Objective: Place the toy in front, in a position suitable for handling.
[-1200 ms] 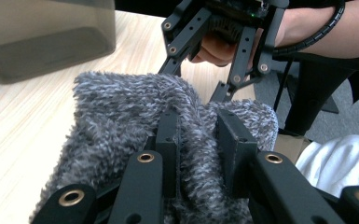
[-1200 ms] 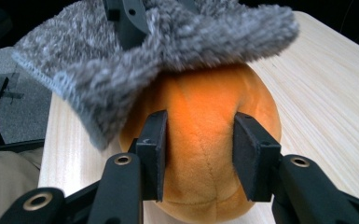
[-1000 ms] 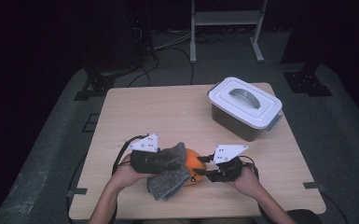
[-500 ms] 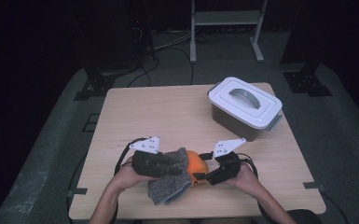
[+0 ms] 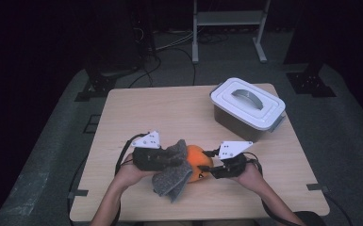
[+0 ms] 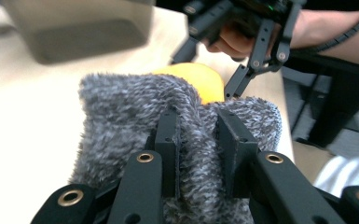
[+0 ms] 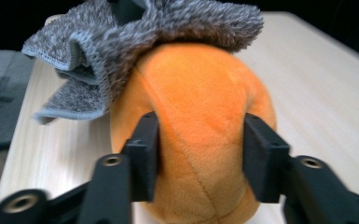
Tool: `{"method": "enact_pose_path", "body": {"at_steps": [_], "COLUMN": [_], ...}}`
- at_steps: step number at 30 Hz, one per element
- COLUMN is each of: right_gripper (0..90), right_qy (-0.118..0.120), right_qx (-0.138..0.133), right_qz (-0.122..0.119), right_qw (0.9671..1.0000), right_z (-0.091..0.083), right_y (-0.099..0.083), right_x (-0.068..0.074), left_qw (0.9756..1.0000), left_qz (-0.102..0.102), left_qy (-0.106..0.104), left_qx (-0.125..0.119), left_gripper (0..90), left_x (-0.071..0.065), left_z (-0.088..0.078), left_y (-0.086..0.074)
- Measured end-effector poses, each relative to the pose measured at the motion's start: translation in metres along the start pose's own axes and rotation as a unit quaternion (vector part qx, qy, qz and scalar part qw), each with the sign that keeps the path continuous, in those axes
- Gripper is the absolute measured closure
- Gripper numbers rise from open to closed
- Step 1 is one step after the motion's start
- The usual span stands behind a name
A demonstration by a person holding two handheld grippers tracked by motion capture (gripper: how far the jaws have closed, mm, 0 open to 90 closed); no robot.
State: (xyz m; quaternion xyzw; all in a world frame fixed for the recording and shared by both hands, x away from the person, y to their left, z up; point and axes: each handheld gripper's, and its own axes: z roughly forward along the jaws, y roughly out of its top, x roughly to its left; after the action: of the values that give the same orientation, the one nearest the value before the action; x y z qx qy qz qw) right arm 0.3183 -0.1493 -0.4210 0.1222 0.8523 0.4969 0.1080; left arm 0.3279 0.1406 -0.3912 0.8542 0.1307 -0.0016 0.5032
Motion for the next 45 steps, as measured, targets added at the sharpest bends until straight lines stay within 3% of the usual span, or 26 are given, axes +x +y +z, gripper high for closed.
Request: {"method": "enact_pose_path", "body": {"at_steps": [3, 5, 6, 8, 11, 14, 19, 25, 26, 29, 30, 36, 38, 39, 40, 41, 42, 45], "right_gripper": [30.6, 27.4, 26.6, 26.6, 25.6, 26.0, 40.3, 43.4, 43.4, 41.0, 34.4, 24.4, 28.1, 35.0, 45.1, 51.9, 54.9, 56.7], "right_qy": [0.029, 0.039, 0.04, 0.048, 0.05, 0.048, 0.034, 0.034, 0.035, 0.041, 0.057, 0.058, 0.053, 0.052, 0.049, 0.034, 0.018, 0.007], "right_qx": [0.016, 0.008, 0.003, 0.007, 0.019, 0.016, 0.031, 0.037, 0.038, 0.037, 0.033, 0.038, 0.044, 0.044, 0.044, 0.035, 0.021, -0.01], "right_qz": [0.034, 0.056, 0.066, 0.084, 0.083, 0.085, 0.056, 0.049, 0.051, 0.06, 0.074, 0.088, 0.097, 0.099, 0.09, 0.065, 0.041, 0.007], "right_qw": [0.9989, 0.9977, 0.997, 0.9953, 0.9951, 0.9951, 0.9974, 0.9975, 0.9974, 0.9967, 0.9951, 0.9937, 0.993, 0.9927, 0.9938, 0.9967, 0.9988, 0.9999], "right_z": [-0.007, -0.017, -0.02, -0.021, -0.011, -0.007, -0.005, -0.01, -0.011, -0.013, -0.014, -0.007, -0.003, -0.001, -0.001, -0.003, -0.006, -0.011], "right_y": [-0.002, -0.004, -0.006, -0.01, -0.016, -0.015, -0.012, -0.015, -0.016, -0.017, -0.015, -0.009, -0.011, -0.011, -0.01, -0.009, -0.006, 0.003], "right_x": [-0.006, -0.01, -0.011, -0.012, -0.006, -0.002, 0.002, -0.004, -0.004, -0.006, -0.008, -0.006, -0.006, -0.005, -0.003, 0.001, 0.005, 0.007], "left_qw": [0.9996, 0.9992, 0.9979, 0.9971, 0.9974, 0.998, 0.9981, 0.9987, 0.999, 0.9993, 0.9993, 0.9985, 0.9986, 0.9986, 0.9987, 0.999, 0.9992, 0.9998], "left_qz": [-0.005, 0.0, 0.007, 0.012, 0.027, 0.036, 0.036, 0.033, 0.025, 0.015, 0.006, 0.006, 0.004, 0.006, 0.007, 0.007, 0.005, 0.013], "left_qy": [-0.029, -0.04, -0.062, -0.072, -0.059, -0.047, -0.04, -0.023, -0.014, -0.015, -0.022, -0.042, -0.043, -0.042, -0.038, -0.034, -0.033, -0.016], "left_qx": [0.002, 0.008, 0.018, 0.024, 0.032, 0.021, 0.028, 0.033, 0.033, 0.032, 0.03, 0.035, 0.031, 0.032, 0.034, 0.03, 0.023, 0.003], "left_gripper": [71.8, 71.7, 71.7, 71.6, 71.5, 71.5, 71.6, 71.4, 71.3, 71.1, 71.2, 71.2, 71.3, 71.3, 71.4, 71.5, 71.6, 71.7], "left_x": [-0.003, -0.005, -0.009, -0.014, -0.02, -0.022, -0.018, -0.014, -0.011, -0.008, -0.006, -0.008, -0.008, -0.008, -0.008, -0.008, -0.008, -0.009], "left_z": [0.006, 0.008, 0.014, 0.02, 0.023, 0.023, 0.021, 0.011, 0.005, 0.001, 0.001, 0.007, 0.01, 0.01, 0.009, 0.006, 0.003, -0.005], "left_y": [-0.002, -0.002, -0.001, 0.001, 0.006, 0.01, 0.007, 0.002, -0.002, -0.007, -0.01, -0.011, -0.011, -0.01, -0.008, -0.007, -0.005, 0.001]}}
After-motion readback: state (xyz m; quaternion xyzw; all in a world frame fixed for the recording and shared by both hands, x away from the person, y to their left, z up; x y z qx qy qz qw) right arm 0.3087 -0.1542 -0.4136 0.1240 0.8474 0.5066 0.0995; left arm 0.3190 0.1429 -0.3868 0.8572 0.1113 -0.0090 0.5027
